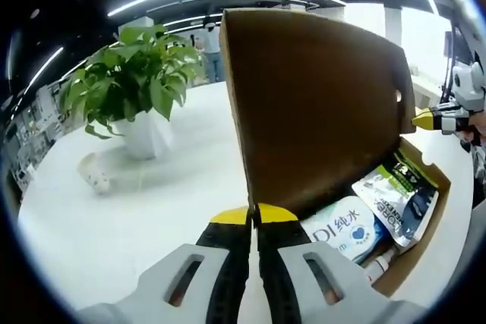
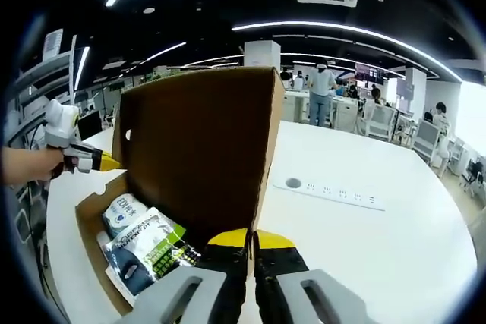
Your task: Operate the shoe box by opening the lid, removing the specified soft item, and placing it in the target area until the item is outside and the box remains undamaged.
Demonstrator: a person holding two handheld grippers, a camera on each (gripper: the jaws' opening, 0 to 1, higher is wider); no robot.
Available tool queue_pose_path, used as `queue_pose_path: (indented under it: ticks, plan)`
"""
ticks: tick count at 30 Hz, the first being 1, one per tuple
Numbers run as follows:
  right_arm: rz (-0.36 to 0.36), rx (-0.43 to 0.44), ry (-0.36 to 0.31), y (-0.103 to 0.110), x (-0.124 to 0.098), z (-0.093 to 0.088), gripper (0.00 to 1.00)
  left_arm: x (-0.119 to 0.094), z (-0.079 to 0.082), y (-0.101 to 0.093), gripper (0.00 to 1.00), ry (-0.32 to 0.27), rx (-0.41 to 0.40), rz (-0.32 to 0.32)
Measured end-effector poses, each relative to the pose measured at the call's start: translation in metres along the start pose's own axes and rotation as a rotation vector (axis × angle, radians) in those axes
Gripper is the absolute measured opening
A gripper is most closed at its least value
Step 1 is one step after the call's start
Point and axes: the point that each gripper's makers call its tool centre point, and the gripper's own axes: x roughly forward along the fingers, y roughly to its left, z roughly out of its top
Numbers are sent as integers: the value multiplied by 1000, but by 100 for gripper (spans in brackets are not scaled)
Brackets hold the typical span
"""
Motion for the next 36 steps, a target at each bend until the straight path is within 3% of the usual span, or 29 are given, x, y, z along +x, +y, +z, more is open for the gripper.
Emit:
queue_pose_path:
  ticks: [36]
  plan:
    - [-6,46,3,-8,11,7,0,5,7,3,1,14,-16,6]
